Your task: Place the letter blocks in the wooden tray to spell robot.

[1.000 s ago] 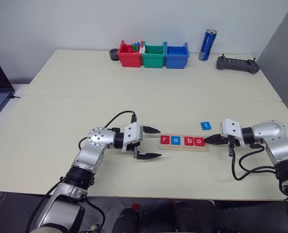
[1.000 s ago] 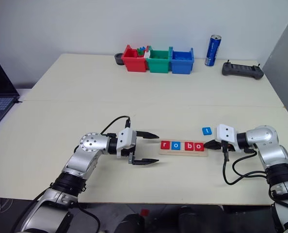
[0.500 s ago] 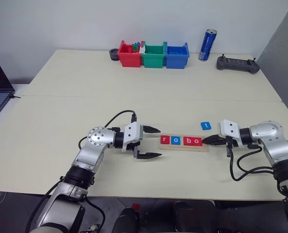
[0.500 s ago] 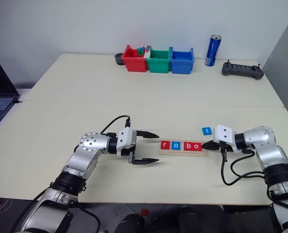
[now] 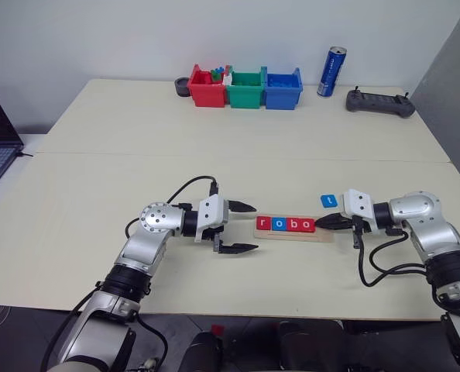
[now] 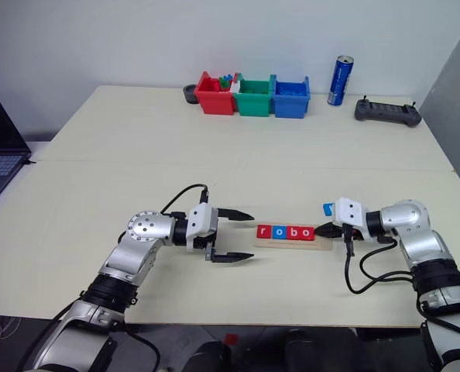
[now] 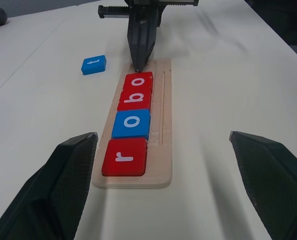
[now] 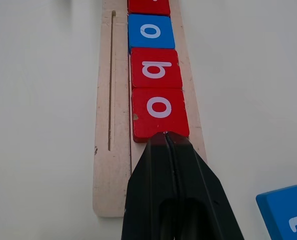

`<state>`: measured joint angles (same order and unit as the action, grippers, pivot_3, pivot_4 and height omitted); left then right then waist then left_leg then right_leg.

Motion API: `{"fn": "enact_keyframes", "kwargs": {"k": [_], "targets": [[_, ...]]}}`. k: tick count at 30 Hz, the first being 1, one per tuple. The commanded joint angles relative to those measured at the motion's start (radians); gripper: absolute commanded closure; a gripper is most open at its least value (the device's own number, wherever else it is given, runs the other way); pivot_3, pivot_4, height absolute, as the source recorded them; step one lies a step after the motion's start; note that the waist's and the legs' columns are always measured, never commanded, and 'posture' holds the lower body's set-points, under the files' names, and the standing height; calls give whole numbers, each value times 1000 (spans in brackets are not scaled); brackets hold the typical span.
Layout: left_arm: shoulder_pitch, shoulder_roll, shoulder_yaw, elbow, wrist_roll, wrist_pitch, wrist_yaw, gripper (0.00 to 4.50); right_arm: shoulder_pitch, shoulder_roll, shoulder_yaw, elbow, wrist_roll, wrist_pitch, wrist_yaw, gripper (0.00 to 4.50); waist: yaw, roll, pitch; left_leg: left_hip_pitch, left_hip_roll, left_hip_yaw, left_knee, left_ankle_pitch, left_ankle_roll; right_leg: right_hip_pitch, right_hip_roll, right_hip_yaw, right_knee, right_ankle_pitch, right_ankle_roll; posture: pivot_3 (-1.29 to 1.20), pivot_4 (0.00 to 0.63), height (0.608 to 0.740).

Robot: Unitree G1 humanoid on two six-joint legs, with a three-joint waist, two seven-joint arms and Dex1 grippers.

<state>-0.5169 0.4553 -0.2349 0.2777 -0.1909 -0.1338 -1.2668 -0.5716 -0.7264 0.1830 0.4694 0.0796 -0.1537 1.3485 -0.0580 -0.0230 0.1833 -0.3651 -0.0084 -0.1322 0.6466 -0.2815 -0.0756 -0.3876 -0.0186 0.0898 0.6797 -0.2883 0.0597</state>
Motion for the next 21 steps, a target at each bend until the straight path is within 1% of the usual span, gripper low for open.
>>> {"fn": "enact_keyframes", "kwargs": {"k": [1,6,11,13,16,21], "targets": [[-17,6,11,-17,-4,1,4,0,-20,-23,-30,-56,29,38,16,4477,0,0,0,0,0,0,0,0,0,0,0,0,0,0,0,0,150,740],[-13,5,12,-18,-5,-1,6,0,-12,-49,-88,-170,86,166,-19,4477,0,0,0,0,0,0,0,0,0,0,0,0,0,0,0,0,150,740],[-15,1,10,-9,-5,-5,4,0,53,-65,-148,-313,121,298,-96,4477,3,0,0,0,0,-1,0,0,0,0,0,0,0,0,0,0,150,740],[-22,-3,7,1,-3,-9,1,0,56,-63,-175,-292,90,301,-177,4477,3,0,0,0,0,0,0,0,0,0,0,0,0,0,0,0,150,740],[-34,-9,5,15,-1,-13,-1,0,49,-39,-205,-245,43,297,-329,3900,3,0,0,0,0,0,0,0,0,0,0,0,0,0,0,0,150,740],[-37,-8,6,20,-1,-21,-6,0,99,31,-223,-312,20,398,-517,2168,1,0,0,0,0,0,-1,0,0,0,0,0,0,0,0,0,150,740]]}}
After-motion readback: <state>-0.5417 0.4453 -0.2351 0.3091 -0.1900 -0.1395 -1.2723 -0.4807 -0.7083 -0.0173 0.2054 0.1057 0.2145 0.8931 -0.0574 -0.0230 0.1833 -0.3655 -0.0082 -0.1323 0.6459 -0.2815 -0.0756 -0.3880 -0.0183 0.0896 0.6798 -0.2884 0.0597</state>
